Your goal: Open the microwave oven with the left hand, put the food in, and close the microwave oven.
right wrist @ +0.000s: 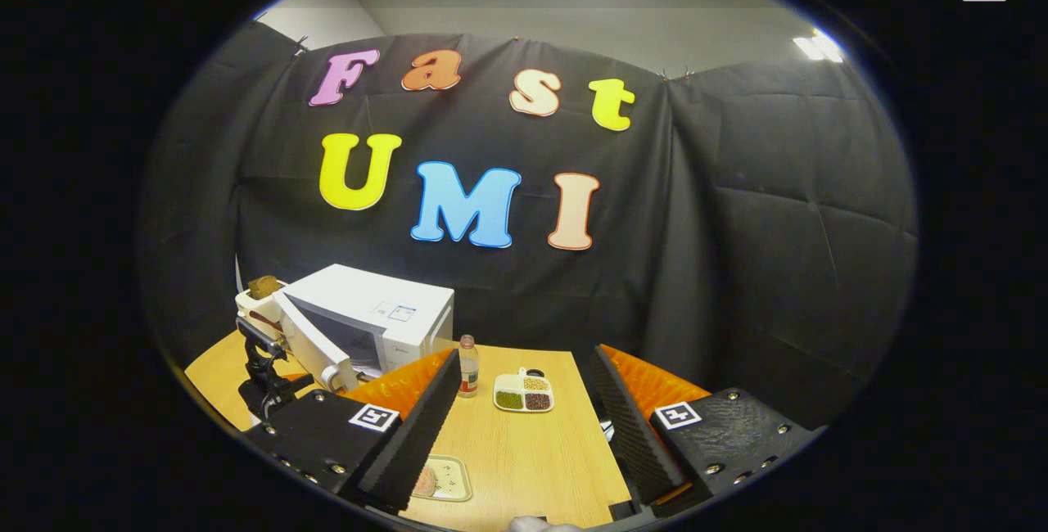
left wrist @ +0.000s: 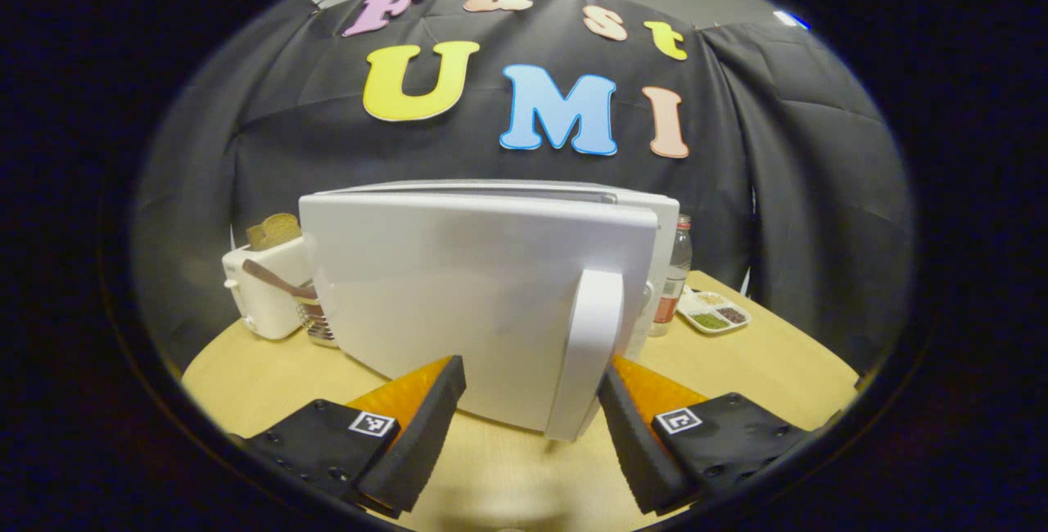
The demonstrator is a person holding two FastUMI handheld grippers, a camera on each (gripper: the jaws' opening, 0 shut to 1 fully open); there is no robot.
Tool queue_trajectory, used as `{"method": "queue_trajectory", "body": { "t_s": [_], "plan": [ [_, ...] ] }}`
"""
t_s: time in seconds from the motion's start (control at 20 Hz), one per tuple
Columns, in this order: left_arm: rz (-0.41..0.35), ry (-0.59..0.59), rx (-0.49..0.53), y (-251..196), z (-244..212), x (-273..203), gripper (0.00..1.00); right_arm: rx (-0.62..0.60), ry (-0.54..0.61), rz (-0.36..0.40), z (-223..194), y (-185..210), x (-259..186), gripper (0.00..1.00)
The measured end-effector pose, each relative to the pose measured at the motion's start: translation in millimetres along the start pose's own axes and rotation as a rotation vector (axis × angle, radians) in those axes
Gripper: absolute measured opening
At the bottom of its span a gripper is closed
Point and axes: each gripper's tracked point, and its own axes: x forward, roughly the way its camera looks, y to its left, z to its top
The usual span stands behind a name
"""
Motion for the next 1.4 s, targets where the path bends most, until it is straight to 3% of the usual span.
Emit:
{"method": "queue_trajectory", "body": {
  "t_s": [0.15, 0.25, 0.6, 0.8, 0.9, 0.95, 1.2, 1.4],
  "plan": [
    [0.046, -0.014, 0.077, 12, 0, -20, 1.0, -0.005, -0.01, 0.049, 2, 15, -3, 0.98],
    [0.055, -0.019, 0.069, 22, -3, -35, 0.94, -0.003, -0.015, 0.075, 2, 24, -5, 0.98],
    [0.13, 0.002, 0.061, 78, -19, -96, 1.0, 0.035, 0.018, 0.168, -16, 63, -16, 0.98],
    [0.201, 0.006, 0.06, 124, -23, -130, 1.0, 0.06, 0.052, 0.22, -29, 94, -21, 0.98],
    [0.229, 0.003, 0.062, 147, -20, -144, 0.95, 0.072, 0.054, 0.253, -29, 110, -25, 0.98],
    [0.241, 0.012, 0.054, 157, -25, -150, 1.0, 0.076, 0.05, 0.267, -28, 118, -26, 0.98],
    [0.284, 0.034, -0.029, 202, -38, -177, 1.0, 0.084, 0.043, 0.328, -23, 151, -29, 0.98],
    [0.298, 0.036, -0.04, 221, -42, -192, 0.98, 0.092, 0.044, 0.356, -23, 168, -34, 0.98]
  ]
}}
